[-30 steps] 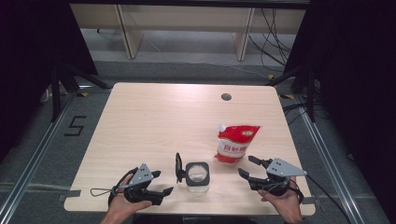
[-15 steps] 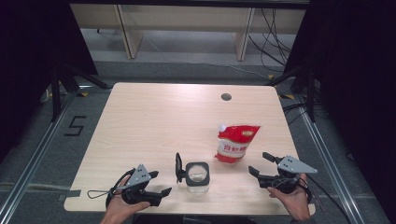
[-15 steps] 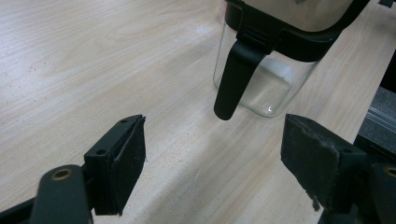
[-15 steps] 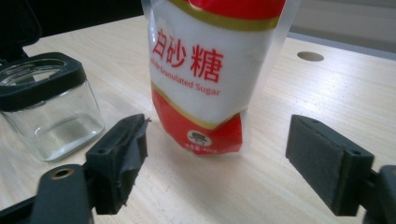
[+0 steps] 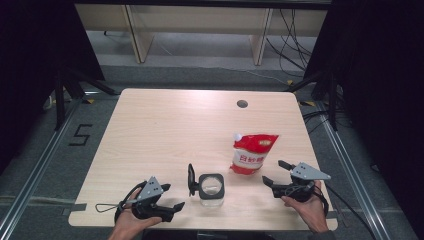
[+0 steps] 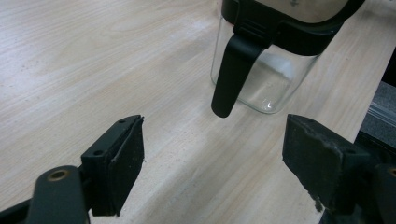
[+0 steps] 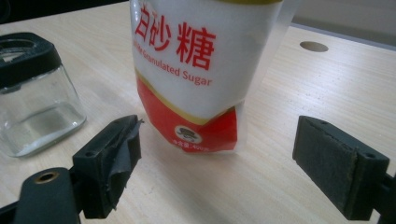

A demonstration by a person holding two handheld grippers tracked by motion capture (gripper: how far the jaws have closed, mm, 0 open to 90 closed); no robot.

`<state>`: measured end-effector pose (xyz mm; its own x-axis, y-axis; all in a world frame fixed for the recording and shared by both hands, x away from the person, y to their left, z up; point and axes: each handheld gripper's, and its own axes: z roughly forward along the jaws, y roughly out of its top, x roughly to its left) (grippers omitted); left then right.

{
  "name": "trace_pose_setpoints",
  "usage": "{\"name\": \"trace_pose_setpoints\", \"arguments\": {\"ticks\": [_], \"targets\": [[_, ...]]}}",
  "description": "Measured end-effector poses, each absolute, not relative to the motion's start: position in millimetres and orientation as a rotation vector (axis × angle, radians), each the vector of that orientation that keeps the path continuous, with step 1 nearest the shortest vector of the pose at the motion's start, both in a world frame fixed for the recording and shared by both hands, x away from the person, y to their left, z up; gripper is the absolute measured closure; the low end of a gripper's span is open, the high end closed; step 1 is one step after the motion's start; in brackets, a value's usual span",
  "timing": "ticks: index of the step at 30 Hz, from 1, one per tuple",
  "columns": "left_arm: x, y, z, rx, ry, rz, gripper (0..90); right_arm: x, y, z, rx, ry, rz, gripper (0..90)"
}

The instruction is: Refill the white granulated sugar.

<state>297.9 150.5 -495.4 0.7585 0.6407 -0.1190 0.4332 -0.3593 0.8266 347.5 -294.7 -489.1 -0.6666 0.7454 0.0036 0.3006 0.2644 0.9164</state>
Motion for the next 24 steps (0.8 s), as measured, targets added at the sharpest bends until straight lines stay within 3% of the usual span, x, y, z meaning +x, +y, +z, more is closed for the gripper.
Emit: {"name": "trace_pose_setpoints", "arguments": {"ticks": [24], "targets": [[295.1, 151.8, -497.1, 2.036, 0.785, 0.29, 20.4, 401.1, -273.7, -493.5, 0.833, 2.168, 1.574, 15.9]]}}
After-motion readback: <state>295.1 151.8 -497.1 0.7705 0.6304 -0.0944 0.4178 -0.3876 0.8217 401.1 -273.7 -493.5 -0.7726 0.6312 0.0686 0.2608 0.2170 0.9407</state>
